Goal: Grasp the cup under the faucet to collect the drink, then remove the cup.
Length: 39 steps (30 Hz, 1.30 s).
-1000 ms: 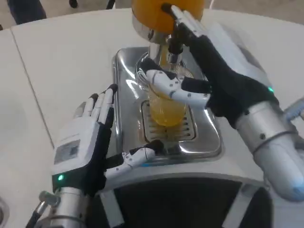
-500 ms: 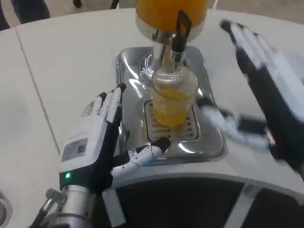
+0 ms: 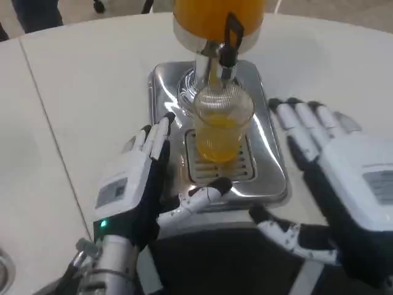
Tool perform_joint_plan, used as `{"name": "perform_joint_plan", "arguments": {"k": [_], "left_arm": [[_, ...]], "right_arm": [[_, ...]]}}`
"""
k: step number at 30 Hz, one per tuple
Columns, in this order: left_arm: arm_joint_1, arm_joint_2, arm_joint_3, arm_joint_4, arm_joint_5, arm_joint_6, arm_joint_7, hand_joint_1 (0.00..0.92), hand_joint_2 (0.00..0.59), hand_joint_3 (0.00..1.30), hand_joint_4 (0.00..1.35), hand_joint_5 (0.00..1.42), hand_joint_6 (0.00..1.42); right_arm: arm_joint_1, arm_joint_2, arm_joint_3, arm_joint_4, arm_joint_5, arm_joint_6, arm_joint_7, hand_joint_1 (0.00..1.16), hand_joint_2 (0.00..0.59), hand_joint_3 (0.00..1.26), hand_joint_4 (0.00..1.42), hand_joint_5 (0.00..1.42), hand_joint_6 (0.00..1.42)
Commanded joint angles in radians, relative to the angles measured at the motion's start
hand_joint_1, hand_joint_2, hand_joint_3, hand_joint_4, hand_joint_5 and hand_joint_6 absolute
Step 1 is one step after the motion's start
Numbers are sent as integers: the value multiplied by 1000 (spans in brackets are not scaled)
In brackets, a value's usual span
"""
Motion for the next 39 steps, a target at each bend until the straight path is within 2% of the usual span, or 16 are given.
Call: {"name": "perform_joint_plan", "arguments": {"k": [1, 4, 8, 14, 17, 27, 31, 35, 39], "left_arm": [[-40, -21, 9, 54, -30, 9, 26, 60, 34, 0, 0, 0, 11], [-67, -29, 6, 87, -38, 8, 42, 63, 35, 0, 0, 0, 11], [-89, -48, 2, 121, -51, 4, 64, 67, 35, 0, 0, 0, 10], [-112, -66, 0, 164, -75, -12, 95, 75, 34, 0, 0, 0, 10], [-131, -77, -1, 191, -91, -18, 111, 81, 33, 0, 0, 0, 10], [-251, -122, -19, 352, -124, -59, 181, 162, 36, 0, 0, 0, 10], [-280, -135, -25, 394, -129, -82, 212, 214, 37, 0, 0, 0, 10], [-314, -155, -23, 457, -148, -105, 242, 262, 41, 0, 0, 3, 31], [-343, -168, -21, 503, -167, -143, 272, 297, 40, 0, 0, 24, 48]], "right_arm": [[66, -23, -48, -18, 28, -62, 2, 658, 313, 0, 0, 0, 33], [103, -36, -83, -4, 71, -106, -14, 660, 313, 0, 0, 0, 33], [172, -44, -97, -7, 96, -165, -50, 665, 315, 0, 0, 0, 33], [263, -30, -145, -19, 140, -191, -60, 670, 321, 0, 0, 0, 33], [284, -32, -152, -29, 159, -207, -50, 670, 324, 0, 0, 0, 33], [224, -5, -162, 12, 157, -185, -9, 660, 323, 0, 0, 0, 32], [206, 14, -154, 18, 149, -171, 5, 654, 316, 0, 0, 0, 32], [181, 37, -123, 21, 105, -166, 28, 646, 311, 0, 0, 0, 44], [172, 53, -117, 19, 92, -155, 52, 642, 309, 0, 0, 0, 45]]}}
